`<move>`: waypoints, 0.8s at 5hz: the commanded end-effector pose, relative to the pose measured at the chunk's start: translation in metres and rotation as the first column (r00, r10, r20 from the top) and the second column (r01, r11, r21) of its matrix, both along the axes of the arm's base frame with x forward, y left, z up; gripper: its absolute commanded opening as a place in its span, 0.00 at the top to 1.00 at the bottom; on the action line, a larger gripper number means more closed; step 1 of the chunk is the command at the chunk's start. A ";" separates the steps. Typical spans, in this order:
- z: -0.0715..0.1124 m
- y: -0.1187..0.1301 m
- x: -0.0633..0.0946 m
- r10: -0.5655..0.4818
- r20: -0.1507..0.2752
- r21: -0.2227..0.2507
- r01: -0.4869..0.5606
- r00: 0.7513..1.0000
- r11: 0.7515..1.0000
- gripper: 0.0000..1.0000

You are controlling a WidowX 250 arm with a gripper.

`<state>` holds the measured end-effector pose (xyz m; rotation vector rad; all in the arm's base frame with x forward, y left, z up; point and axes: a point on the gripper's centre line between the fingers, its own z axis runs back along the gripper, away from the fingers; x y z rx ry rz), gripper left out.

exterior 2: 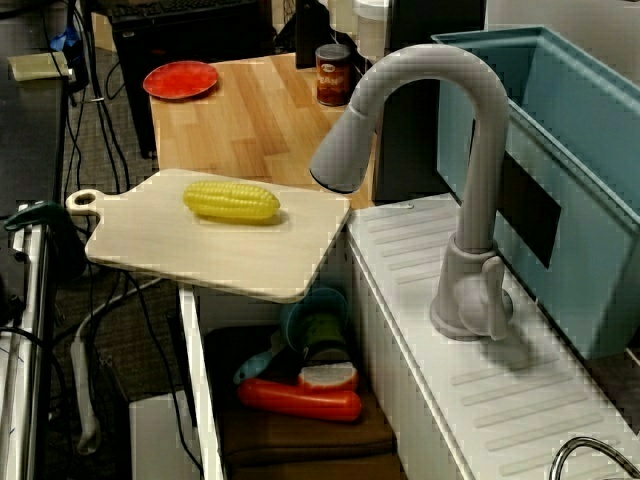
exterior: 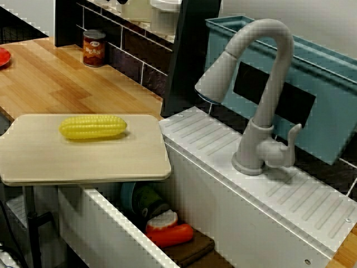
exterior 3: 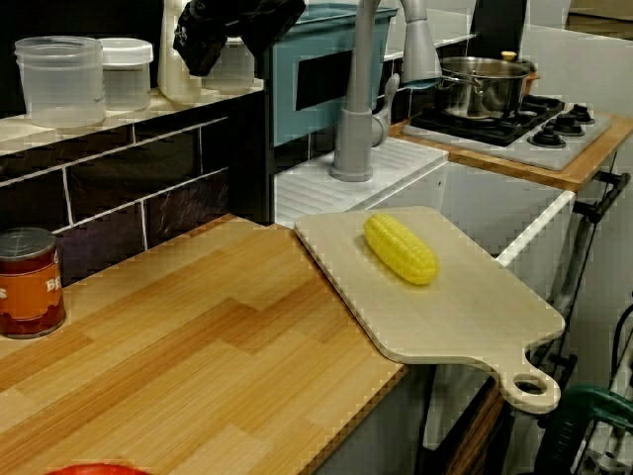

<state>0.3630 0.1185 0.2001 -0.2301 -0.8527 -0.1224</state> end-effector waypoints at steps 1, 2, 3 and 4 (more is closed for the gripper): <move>0.002 0.013 0.008 -0.064 0.058 0.036 0.062 0.996 0.997 0.00; 0.005 0.010 0.009 -0.086 0.076 0.049 0.083 0.993 0.995 0.00; 0.006 0.009 0.011 -0.098 0.092 0.066 0.092 0.991 0.994 0.00; 0.007 0.009 0.013 -0.111 0.102 0.090 0.102 0.988 0.991 0.00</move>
